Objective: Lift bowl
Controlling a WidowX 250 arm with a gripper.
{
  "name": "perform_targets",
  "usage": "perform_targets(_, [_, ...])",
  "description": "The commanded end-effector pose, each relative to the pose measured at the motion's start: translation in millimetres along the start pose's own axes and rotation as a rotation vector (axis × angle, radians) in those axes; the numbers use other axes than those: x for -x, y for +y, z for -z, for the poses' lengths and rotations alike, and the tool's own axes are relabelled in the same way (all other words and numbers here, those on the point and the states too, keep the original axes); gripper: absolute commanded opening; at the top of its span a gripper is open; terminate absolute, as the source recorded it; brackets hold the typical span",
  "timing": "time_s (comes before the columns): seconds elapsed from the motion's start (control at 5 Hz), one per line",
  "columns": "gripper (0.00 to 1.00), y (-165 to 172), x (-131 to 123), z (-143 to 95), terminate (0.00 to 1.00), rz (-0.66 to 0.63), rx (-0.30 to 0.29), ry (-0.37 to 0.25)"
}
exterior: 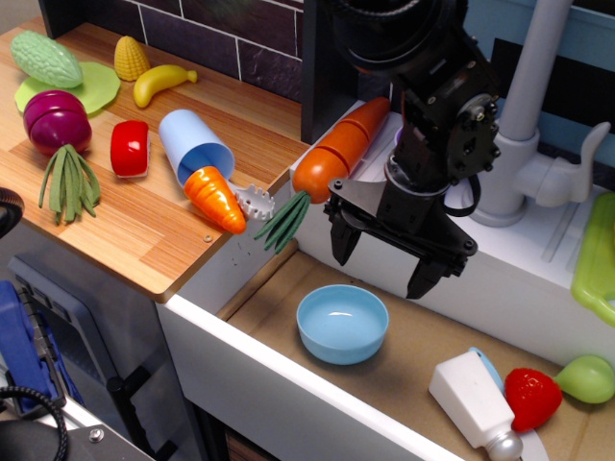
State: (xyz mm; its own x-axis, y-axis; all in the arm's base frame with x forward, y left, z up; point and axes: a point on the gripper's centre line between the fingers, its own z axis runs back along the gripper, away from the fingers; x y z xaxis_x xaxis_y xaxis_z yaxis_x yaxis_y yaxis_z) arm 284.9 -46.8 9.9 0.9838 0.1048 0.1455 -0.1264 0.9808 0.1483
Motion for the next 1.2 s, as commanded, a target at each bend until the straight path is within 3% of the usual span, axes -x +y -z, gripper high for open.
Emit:
perform_targets(0.0, [1.00,0,0,0,0.00,0.000,0.000,0.000])
perform_targets(0.4, [1.00,-1,3,39,0.00,0.027,-0.002,-0.006])
perform_targets(1.0, [1.00,1,9,78,0.00,0.047,0.079,-0.040])
